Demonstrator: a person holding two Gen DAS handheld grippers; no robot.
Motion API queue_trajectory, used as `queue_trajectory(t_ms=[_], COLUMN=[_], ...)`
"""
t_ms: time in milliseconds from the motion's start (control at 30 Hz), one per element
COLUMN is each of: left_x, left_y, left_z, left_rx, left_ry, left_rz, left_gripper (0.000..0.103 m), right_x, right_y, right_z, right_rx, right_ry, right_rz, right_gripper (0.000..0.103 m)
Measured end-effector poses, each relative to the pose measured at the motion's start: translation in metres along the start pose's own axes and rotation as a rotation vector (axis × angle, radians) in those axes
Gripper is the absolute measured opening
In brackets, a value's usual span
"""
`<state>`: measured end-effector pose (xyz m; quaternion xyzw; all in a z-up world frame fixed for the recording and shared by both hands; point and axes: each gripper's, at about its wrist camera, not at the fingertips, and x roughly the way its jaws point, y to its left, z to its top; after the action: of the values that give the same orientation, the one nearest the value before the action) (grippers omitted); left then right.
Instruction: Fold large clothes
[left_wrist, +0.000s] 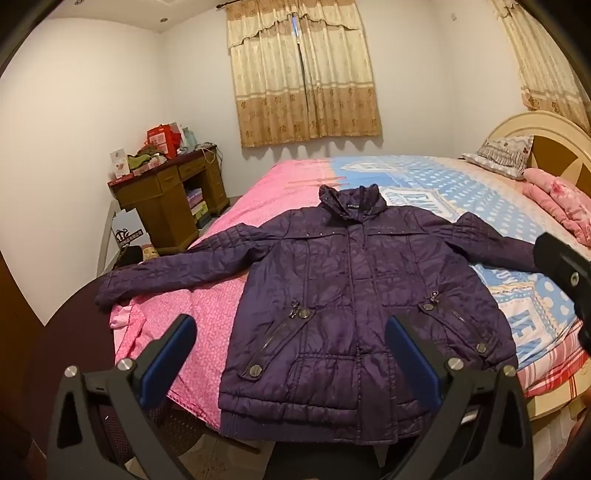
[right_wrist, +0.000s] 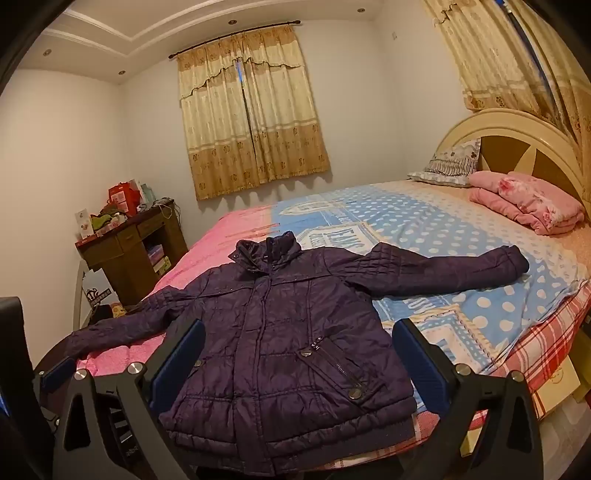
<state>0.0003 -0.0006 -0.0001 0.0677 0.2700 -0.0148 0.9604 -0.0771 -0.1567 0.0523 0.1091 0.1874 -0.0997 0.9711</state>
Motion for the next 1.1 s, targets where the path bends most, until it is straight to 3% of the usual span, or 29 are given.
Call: queue_trajectory(t_ms=[467, 1100], left_x=[0.000, 0.001], left_y=[0.001, 0.002], left_z=[-0.008, -0.005], left_rx=[0.007, -0.015], left_ry=[-0.029, -0.003], left_rz=[-0.002, -0.017], left_gripper=[0.103, 0.103], right_x=[0.006, 0.011], right_y=[-0.001, -0.003], right_z=[-0.006, -0.006], right_rx=[0.009, 0.016], right_ry=[0.027, 0.053], right_rz=[0.007, 0.006], right_gripper=[0.102, 0.102])
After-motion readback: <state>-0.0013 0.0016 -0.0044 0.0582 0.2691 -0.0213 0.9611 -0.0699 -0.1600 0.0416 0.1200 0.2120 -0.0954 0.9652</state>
